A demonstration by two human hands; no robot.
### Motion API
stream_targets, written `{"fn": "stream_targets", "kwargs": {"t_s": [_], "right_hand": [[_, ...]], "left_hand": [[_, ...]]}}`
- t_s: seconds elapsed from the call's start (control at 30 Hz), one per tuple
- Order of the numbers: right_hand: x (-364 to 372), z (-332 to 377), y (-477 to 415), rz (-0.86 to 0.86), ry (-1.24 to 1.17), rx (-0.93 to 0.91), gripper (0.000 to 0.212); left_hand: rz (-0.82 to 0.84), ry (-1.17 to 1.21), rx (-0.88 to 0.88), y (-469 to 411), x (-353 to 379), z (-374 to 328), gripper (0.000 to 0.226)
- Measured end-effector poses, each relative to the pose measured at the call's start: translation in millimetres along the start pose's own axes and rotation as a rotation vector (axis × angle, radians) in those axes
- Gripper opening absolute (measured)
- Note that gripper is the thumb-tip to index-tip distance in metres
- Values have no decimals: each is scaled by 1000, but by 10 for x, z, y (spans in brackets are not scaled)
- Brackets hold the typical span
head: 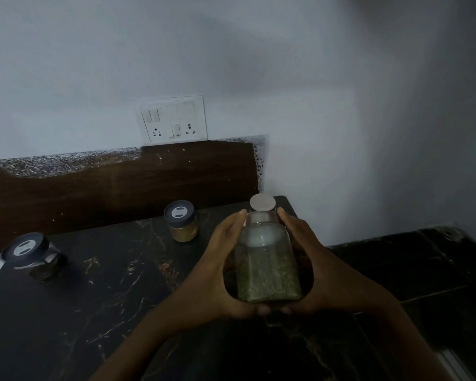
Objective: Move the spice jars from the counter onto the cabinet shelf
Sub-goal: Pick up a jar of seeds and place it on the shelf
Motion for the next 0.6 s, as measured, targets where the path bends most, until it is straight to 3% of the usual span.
{"fn": "stream_targets", "kwargs": {"t_s": [0.2, 0.43, 0.6], "right_hand": [[41, 30, -26, -7, 57, -1, 121], [-31, 19, 36, 41, -80, 11, 137], [-7, 7, -2, 32, -113, 8, 126]], "left_hand": [[72, -191, 36, -14, 78, -46, 131], [-55, -18, 53, 17, -57, -139, 119], [0, -10, 30, 32, -2, -103, 121]]}}
Point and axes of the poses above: each hand's wrist, its own y-axis away from the middle knuckle, its own x-axis out of the palm, z = x × y, the point moved 9 cm from there along -y, towards the middle knuckle, and after that the axes turned 5 degrees about -z, right-handed, at the moved point
